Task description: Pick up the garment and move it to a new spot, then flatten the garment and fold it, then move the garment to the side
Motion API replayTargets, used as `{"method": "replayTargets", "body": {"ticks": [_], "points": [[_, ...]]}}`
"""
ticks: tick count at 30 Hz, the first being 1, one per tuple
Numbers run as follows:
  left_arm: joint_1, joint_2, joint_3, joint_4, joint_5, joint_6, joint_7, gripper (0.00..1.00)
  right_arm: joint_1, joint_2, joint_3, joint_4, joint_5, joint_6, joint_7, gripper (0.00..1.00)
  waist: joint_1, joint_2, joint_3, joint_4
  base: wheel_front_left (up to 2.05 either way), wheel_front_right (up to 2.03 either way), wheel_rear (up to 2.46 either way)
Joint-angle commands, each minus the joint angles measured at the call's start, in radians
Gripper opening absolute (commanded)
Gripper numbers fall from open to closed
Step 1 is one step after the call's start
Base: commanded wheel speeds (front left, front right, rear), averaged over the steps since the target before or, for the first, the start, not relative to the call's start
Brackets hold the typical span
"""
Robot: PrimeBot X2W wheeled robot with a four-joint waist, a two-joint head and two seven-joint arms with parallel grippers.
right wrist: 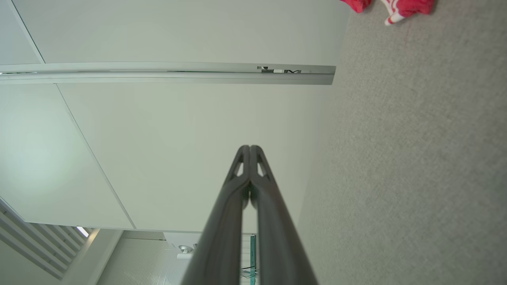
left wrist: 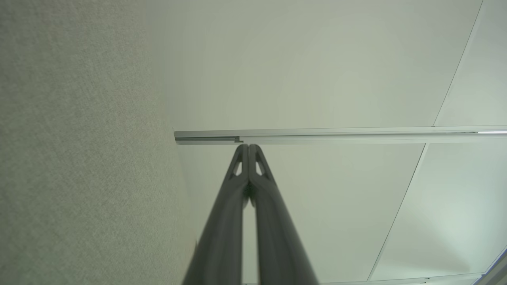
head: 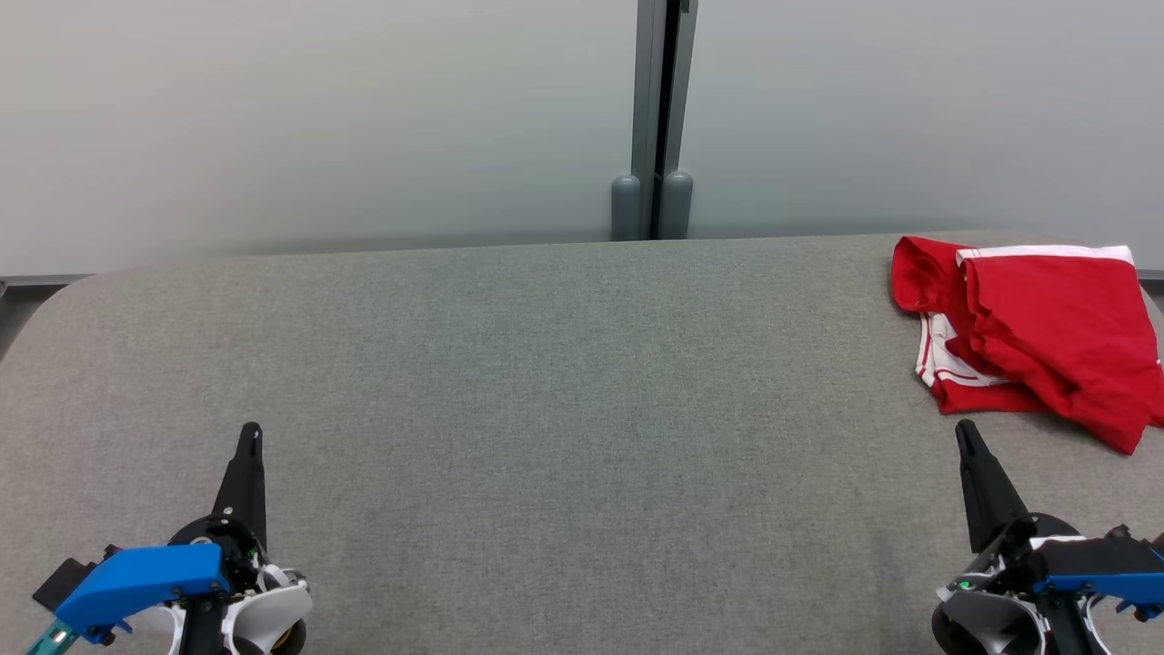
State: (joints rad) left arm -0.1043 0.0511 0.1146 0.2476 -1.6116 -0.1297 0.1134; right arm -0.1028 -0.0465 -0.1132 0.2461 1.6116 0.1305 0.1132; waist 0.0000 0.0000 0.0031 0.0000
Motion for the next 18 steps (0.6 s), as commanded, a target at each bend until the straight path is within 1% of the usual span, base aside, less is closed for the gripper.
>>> {"method": "replayTargets", "body": {"ticks": [1, 18], "points": [[-0.01, -0.003, 0.001, -0.004, -0.003, -0.004, 0.004, 0.0, -0.011, -0.007, -0.003, -0.003, 0.003, 0.0, 0.003, 0.0, 0.0, 0.0, 0.0, 0.0, 0.0, 0.0, 0.0], [-0.01, -0.003, 0.001, -0.004, -0.003, -0.004, 0.004, 0.0, -0.011, -0.007, -0.002, -0.003, 0.003, 0.0, 0.003, 0.0, 0.0, 0.0, 0.0, 0.0, 0.0, 0.0, 0.0]]}}
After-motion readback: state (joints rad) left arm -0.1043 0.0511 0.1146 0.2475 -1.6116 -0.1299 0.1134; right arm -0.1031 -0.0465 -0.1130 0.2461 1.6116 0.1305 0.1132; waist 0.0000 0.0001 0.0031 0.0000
